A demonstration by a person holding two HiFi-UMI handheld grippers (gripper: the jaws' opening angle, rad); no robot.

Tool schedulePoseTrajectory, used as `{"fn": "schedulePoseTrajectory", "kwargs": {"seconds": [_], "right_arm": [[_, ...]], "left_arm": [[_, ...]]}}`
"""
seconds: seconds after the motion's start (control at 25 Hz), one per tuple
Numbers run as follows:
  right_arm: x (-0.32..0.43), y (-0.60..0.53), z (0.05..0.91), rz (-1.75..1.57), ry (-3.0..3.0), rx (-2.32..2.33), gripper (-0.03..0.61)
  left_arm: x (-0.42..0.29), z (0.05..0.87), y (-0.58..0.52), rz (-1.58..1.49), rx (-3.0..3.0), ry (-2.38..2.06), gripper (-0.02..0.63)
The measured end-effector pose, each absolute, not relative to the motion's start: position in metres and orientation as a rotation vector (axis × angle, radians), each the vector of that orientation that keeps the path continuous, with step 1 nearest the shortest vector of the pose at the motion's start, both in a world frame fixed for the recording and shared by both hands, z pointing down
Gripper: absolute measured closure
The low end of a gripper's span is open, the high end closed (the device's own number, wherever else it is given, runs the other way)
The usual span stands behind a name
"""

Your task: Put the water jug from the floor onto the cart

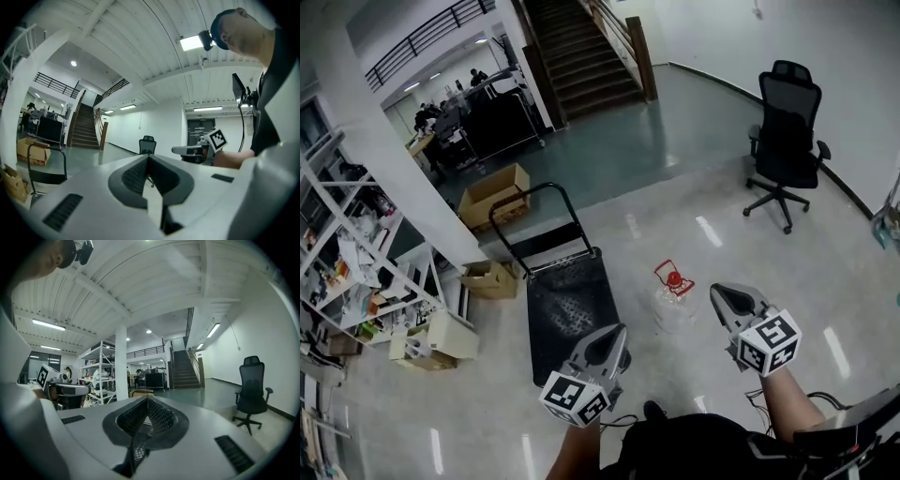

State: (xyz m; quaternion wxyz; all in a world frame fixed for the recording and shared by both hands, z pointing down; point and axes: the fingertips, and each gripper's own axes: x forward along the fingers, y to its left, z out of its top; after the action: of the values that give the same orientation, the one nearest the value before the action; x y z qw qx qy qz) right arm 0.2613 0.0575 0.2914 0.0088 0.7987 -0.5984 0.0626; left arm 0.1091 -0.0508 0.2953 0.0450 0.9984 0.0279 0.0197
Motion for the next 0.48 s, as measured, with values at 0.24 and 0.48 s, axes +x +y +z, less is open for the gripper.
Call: {"fn": "schedulePoseTrajectory", "kwargs": {"seconds": [0.24,0.48], "right_arm": [[0.293,-0.030,0.290,0.182,-1.836,2.521,0.577],[0.327,-0.076,0.294,0.207,-1.816,2.533,0.575]], "left_arm": [[0.140,0.302,-0.139,0.054,3.054,0.121,0.614],[0.172,0.304,-0.184,0.054,3.030,0.105,0.614]]}}
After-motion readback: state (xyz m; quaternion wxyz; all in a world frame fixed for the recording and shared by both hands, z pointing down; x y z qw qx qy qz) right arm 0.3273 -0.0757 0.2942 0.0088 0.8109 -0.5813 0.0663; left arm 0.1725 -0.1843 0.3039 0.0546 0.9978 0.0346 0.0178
